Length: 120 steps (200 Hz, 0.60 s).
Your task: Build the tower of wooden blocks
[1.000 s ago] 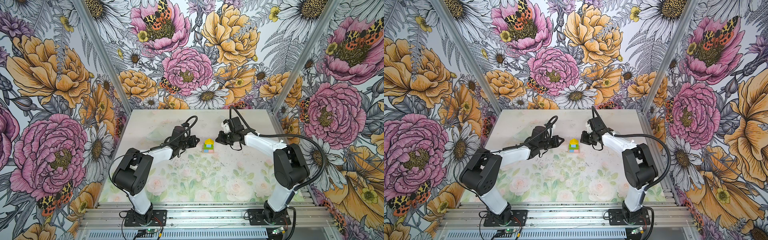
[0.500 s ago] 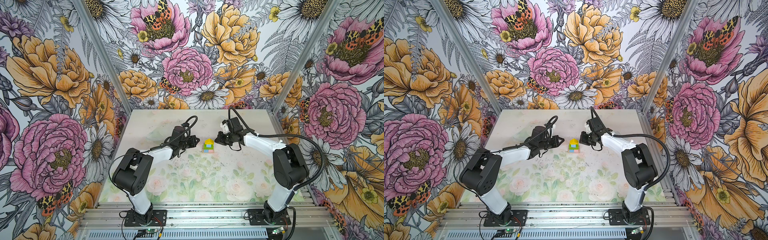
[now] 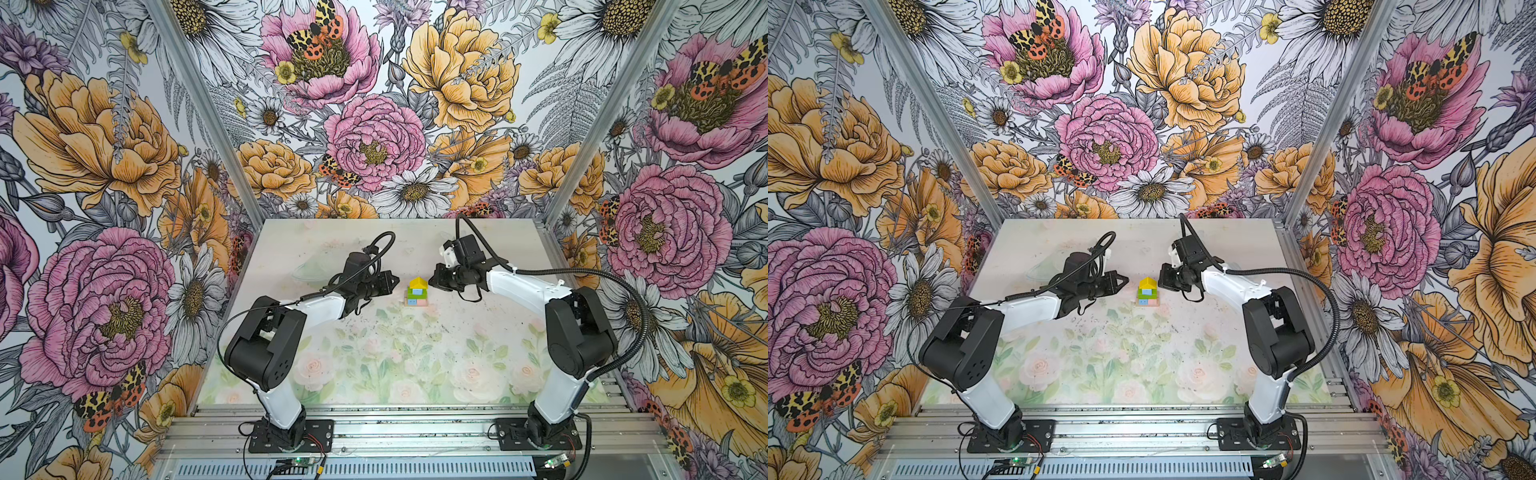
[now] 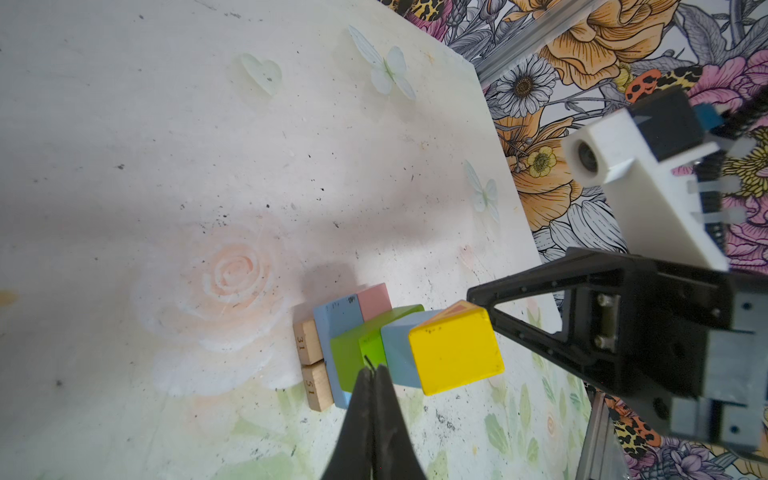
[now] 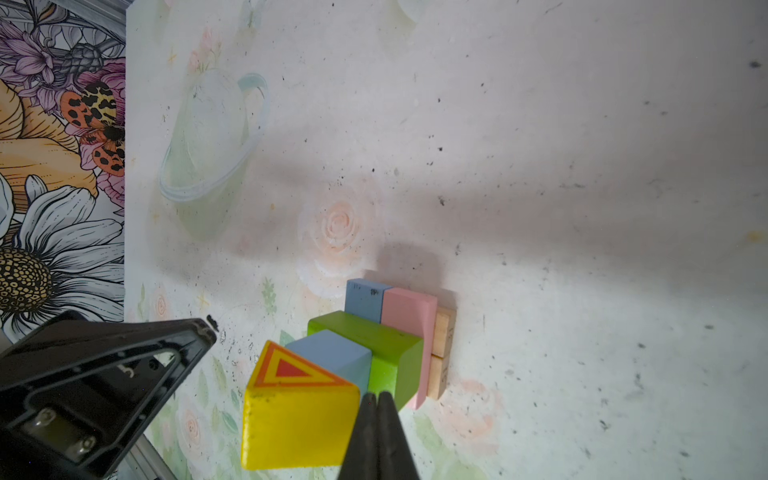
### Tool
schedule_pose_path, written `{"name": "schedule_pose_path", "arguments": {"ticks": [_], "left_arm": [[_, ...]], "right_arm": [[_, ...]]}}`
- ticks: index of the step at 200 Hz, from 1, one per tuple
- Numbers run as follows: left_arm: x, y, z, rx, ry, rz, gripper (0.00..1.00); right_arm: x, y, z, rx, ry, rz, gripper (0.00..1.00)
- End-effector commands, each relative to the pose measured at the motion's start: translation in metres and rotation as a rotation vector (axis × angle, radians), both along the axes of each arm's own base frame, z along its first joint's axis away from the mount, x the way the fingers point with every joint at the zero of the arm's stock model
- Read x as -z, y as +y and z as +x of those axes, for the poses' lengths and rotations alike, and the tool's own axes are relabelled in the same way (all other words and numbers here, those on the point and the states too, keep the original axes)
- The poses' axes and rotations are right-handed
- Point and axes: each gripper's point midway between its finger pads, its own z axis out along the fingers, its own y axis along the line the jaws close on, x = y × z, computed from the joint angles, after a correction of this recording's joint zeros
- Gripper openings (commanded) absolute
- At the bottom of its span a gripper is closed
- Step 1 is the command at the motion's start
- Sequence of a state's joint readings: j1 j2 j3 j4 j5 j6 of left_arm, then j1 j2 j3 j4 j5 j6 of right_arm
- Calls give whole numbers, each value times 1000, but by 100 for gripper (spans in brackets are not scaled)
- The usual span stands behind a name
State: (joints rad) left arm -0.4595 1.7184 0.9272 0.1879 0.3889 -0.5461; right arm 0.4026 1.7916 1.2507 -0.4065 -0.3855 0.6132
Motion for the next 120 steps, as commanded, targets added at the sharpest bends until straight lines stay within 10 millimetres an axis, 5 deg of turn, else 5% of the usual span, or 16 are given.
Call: {"name": "schedule_pose_path", "arguments": {"ticks": [1, 120], "left_arm": [[-12, 2, 3, -5, -46, -5, 0], [-12, 2, 3, -4, -46, -6, 0]], "right_arm": [[-3, 4, 6, 10, -17, 6, 0], [-2, 7, 6, 6, -15, 7, 0]]}}
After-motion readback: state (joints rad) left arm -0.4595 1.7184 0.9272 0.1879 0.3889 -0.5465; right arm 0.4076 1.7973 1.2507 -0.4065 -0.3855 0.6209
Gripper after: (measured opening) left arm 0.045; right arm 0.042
